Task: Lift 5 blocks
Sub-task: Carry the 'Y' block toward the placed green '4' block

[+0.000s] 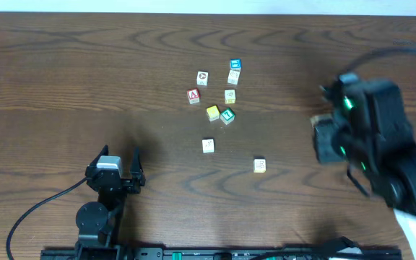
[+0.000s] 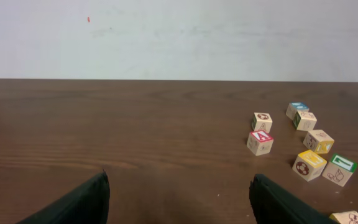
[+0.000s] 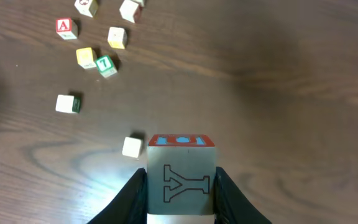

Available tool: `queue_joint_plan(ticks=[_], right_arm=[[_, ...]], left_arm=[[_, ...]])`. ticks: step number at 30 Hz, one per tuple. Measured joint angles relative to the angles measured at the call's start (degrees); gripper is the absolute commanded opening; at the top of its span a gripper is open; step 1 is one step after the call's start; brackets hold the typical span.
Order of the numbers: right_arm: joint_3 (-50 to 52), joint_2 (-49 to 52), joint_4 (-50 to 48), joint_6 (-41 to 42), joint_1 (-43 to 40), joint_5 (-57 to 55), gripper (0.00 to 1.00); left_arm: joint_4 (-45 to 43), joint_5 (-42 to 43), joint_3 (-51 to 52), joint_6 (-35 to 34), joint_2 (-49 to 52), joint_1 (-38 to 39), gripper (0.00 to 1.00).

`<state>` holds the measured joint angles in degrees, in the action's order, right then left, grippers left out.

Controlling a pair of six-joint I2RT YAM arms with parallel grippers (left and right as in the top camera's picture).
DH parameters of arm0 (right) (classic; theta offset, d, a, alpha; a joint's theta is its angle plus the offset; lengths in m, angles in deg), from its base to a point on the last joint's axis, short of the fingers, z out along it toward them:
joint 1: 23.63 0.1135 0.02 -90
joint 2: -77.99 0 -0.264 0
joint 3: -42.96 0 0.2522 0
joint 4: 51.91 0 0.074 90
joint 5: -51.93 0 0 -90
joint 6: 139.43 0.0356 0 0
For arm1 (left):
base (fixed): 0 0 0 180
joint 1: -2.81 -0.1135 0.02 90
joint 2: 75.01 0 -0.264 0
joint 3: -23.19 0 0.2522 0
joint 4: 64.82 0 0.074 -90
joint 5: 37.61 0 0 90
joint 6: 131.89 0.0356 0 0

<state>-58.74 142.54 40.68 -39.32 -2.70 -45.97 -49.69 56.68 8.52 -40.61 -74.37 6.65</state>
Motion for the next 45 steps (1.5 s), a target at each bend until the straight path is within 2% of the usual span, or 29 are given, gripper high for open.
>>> queue_joint_plan(ticks=[5, 10, 14, 18, 25, 31, 45], right_arm=[[14.51, -10.43, -1.51, 5.11, 0.00, -0.39, 0.06], [31.78, -17.49, -12.02, 11.04, 0.00, 1.01, 0.13], [42.64, -17.70, -24.79, 14.60, 0.00, 3.04, 0.15], [49.77, -12.87, -34.75, 16.33, 0.00, 5.22, 0.15], [51.41, 2.64, -44.46, 16.41, 0.00, 8.39, 0.09], [51.43, 12.31, -47.12, 16.33, 0.00, 10.03, 0.07], [51.43, 13.77, -47.87, 14.08, 0.61, 15.23, 0.09]], left_arm=[[0.00, 0.00, 0.00, -0.02, 0.00, 0.00, 0.73], [0.00, -0.02, 0.00, 0.00, 0.00, 0.00, 0.73], [0.00, 0.02, 0.00, 0.00, 0.00, 0.00, 0.73], [0.02, 0.02, 0.00, 0.00, 0.00, 0.00, 0.72], [0.02, 0.02, 0.00, 0.00, 0.00, 0.00, 0.73], [0.02, 0.00, -0.02, 0.00, 0.00, 0.00, 0.73], [0.02, 0.00, -0.02, 0.00, 0.00, 0.00, 0.73]])
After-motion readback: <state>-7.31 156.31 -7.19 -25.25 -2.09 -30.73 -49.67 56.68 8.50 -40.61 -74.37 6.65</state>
